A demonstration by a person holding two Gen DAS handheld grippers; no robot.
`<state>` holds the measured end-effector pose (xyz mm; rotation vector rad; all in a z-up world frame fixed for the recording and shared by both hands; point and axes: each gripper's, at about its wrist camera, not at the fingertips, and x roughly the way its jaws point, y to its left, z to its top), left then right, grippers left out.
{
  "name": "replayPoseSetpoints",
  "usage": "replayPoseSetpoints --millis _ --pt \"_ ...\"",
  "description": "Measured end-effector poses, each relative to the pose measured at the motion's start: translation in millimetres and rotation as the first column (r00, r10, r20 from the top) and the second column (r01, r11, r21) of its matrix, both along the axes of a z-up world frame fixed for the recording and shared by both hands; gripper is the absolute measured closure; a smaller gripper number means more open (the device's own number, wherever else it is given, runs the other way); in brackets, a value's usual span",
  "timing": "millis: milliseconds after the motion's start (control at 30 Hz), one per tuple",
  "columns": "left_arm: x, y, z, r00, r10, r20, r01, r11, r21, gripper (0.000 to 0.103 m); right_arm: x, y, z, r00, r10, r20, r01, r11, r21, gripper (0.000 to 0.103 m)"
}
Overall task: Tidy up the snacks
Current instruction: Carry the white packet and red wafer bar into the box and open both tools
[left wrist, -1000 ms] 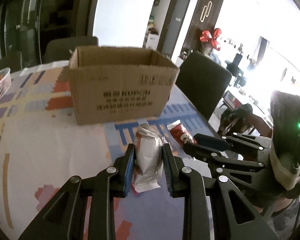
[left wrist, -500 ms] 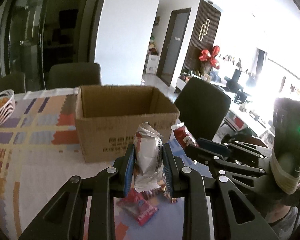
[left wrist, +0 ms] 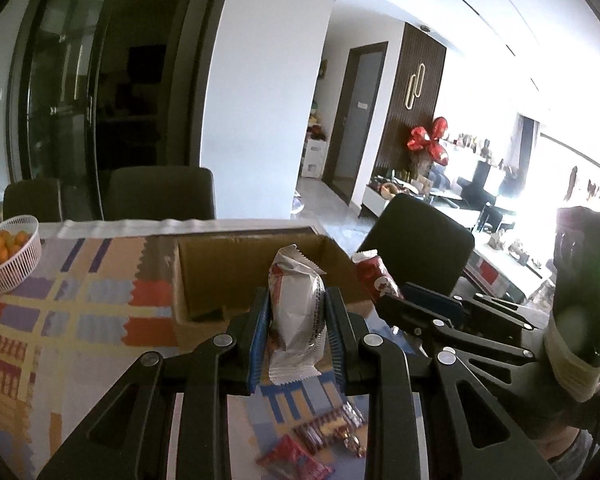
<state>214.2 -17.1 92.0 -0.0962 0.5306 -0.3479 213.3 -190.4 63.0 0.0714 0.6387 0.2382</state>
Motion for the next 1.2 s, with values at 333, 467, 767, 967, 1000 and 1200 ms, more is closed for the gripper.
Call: replayPoseSetpoints --millis 333,467,767,967,1000,1200 --pt "34.6 2.4 11.7 1.0 0.025 0.013 -0.025 0.999 0.032 0.075 36.5 0.5 4.6 1.0 -0.011 -0.002 0.011 1.0 0.001 0.078" --pt "50.9 3.1 8.3 0.999 0.033 -0.007 -0.032 0.999 0.027 0.075 51.2 -2.1 -1.5 1.0 -0.012 -0.022 0.012 1.0 0.007 0.078" --pt "85.5 1.0 -9.8 0.996 0.049 -0.075 -0.046 0.998 0.038 0.075 78.6 -7.6 -20.1 0.997 -0.022 -0.072 0.021 1.0 -0.01 0.078" --pt "102.7 2.1 -22.7 0.991 0.066 -0.115 -0.061 0.997 0.053 0.075 91.1 -10.5 -34.9 0.994 -0.027 -0.11 0.025 1.0 -0.014 0.078" --pt "104.1 1.8 -23.8 0.991 0.07 -0.117 -0.064 0.996 0.057 0.075 93.6 -10.8 -36.0 0.993 -0.028 -0.115 0.027 1.0 -0.014 0.078" --pt "103.3 0.1 -26.6 0.985 0.134 -0.105 -0.12 0.985 0.127 0.046 101.1 -12.0 -36.0 0.991 -0.057 -0.118 0.055 0.998 -0.023 0.065"
